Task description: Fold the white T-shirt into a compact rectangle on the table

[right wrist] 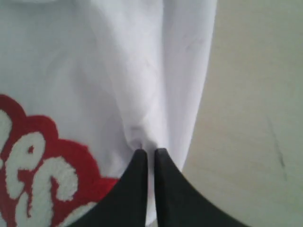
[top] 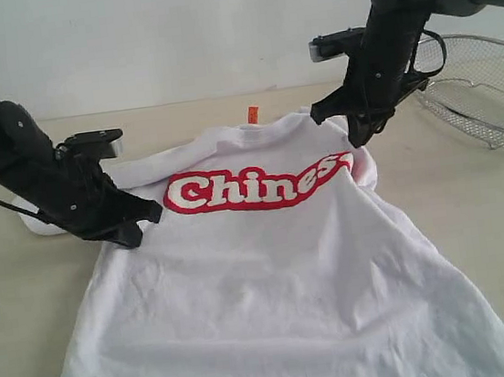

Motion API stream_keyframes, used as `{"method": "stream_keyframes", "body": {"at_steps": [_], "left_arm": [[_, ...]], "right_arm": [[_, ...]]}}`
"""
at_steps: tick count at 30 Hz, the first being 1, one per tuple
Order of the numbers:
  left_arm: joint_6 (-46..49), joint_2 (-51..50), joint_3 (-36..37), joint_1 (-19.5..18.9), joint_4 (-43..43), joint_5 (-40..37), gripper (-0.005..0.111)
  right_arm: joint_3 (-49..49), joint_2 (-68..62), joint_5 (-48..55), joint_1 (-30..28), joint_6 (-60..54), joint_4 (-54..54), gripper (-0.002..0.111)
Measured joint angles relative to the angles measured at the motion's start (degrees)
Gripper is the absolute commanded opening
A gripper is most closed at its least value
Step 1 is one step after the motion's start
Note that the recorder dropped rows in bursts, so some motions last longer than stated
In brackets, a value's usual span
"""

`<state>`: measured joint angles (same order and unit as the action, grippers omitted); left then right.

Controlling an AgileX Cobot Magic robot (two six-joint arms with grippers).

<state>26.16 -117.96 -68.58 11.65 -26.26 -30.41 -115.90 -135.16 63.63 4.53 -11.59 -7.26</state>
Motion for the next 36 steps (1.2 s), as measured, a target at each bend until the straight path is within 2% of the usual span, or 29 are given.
{"method": "stream_keyframes", "body": {"at_steps": [8,16,29,36], "left_arm": [[-2.1,0.0,0.0,-1.6,1.2,0.1,0.005],[-3.0,0.0,0.0,-5.2,1.2,0.0,0.005],[-3.2,0.0,-0.3,-5.6,3.3,-0.1,0.005],[-3.8,0.0,-0.4,-5.6,4.2,-0.2,0.005]], "right_arm": [[0.0,-0.6,5.0,0.1,-0.4,-0.9,0.000],[0.0,-0.7,5.5,0.7,-2.0,-1.6,0.000],[0.0,-3.2,4.4,4.0,-3.0,-3.6,0.000],[0.0,-4.2,2.4,4.1,0.3,5.0,0.000]]}}
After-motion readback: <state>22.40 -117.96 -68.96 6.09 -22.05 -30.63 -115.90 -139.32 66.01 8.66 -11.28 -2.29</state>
